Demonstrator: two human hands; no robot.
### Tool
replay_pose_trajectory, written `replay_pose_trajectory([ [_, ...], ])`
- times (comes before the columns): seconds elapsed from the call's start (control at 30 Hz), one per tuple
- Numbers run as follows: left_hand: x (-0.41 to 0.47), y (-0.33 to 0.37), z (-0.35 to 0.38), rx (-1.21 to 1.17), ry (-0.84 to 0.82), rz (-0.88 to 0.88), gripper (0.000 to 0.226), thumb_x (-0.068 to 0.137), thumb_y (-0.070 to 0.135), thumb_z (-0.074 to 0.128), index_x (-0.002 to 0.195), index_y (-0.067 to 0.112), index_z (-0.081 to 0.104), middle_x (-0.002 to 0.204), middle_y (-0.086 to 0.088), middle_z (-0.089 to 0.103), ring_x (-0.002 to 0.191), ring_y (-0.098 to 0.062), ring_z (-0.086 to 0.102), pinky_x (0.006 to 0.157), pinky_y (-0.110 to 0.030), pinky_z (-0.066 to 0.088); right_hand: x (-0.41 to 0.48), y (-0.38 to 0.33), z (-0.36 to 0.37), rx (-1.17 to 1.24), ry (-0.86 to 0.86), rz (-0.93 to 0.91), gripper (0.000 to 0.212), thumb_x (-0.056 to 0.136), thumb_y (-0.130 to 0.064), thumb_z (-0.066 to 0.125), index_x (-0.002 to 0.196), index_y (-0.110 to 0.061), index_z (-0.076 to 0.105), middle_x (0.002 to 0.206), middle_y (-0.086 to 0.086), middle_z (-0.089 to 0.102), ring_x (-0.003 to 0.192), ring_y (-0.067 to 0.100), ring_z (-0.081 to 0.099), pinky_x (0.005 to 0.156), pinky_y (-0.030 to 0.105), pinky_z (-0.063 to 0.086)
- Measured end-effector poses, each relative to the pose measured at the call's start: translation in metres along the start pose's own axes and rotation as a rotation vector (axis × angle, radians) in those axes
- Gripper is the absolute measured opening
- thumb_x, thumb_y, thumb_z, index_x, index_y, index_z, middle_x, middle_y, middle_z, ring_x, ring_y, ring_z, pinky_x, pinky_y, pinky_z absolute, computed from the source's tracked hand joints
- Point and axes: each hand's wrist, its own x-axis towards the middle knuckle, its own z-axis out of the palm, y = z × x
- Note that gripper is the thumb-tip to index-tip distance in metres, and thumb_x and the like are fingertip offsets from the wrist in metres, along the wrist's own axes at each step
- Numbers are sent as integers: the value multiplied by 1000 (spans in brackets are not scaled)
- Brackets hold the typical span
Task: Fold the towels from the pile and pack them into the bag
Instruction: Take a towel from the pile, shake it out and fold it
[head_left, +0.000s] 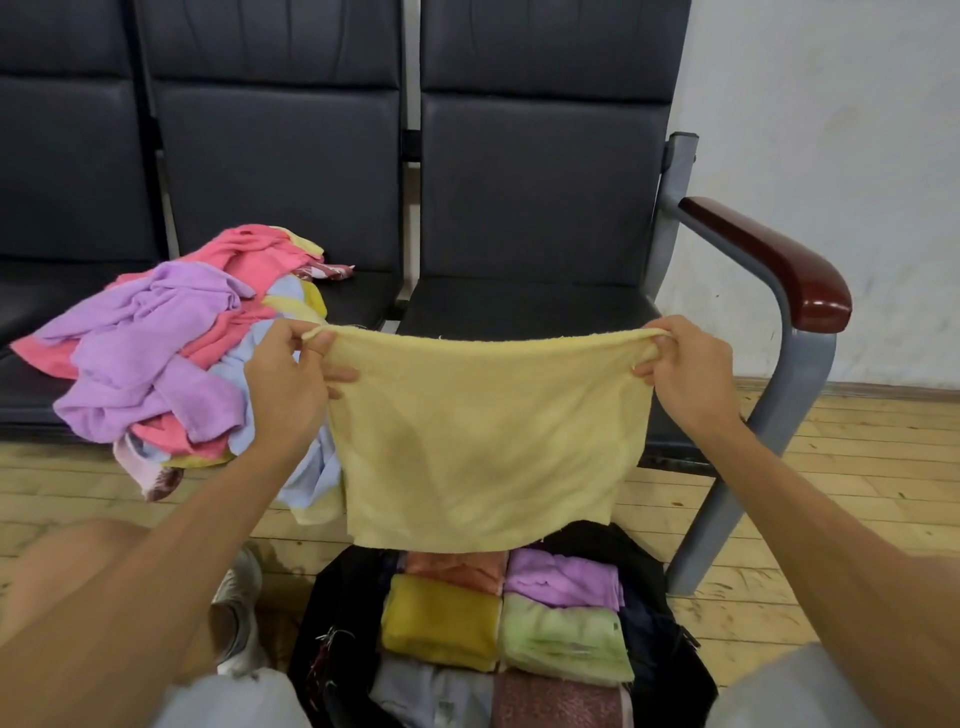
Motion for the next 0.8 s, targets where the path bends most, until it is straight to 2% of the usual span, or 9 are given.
replay_pose_trajectory([
  [0.07,-1,-2,1,-12,-30,-37,9,102,18,48,94,14,47,98,-7,55,55,-16,70,41,-24,49,0,3,2,-14,-14,-9,21,101,-11,47,116,-10,62,98,12,68,88,26,68,89,43,56],
  [0.13,-3,0,3,1,-60,-43,12,103,17,45,91,17,45,95,-4,53,54,-14,69,43,-26,50,1,5,3,1,-10,20,20,102,-12,45,113,-10,62,96,14,68,86,27,68,86,41,57],
  [0.2,-6,3,5,17,-79,-37,16,103,16,43,88,20,45,86,4,53,53,-13,69,49,-31,50,2,8,4,-33,2,57,20,104,-16,41,112,-14,59,93,13,66,74,23,68,69,28,59],
  [0.3,-6,6,8,25,-74,-28,23,103,15,42,85,28,44,81,11,58,49,-9,66,49,-30,49,1,13,7,-68,-4,98,23,105,-22,39,117,-14,57,93,10,63,57,14,63,44,11,47],
  [0.37,-5,6,8,62,-66,-8,21,103,17,44,85,27,46,73,13,63,45,-9,64,46,-27,46,2,13,7,-67,11,105,22,104,-23,41,117,-15,57,97,10,62,57,13,64,45,12,47],
  [0.47,0,5,5,174,-43,60,13,100,17,48,88,16,51,69,4,59,42,-14,60,53,-22,43,3,12,5,-46,29,120,21,103,-23,46,116,-14,59,96,10,64,56,12,63,51,12,47],
  [0.6,3,6,-1,244,-14,114,15,100,15,49,90,10,59,67,-14,60,49,-26,58,51,-10,40,3,12,4,-94,7,107,22,100,-22,53,116,-13,63,93,4,63,55,10,63,54,12,46],
  [0.73,5,3,-1,252,-10,35,19,101,15,45,86,8,56,62,-12,56,34,-15,54,41,-23,44,2,10,5,-91,-50,92,18,95,-20,61,110,-11,68,87,4,65,56,9,63,58,14,49],
  [0.8,6,2,-1,221,-14,-8,22,102,14,44,82,10,53,64,-13,55,33,-15,56,36,-24,43,3,10,5,-86,-81,97,17,91,-20,66,105,-11,70,81,3,66,58,10,65,69,22,56],
])
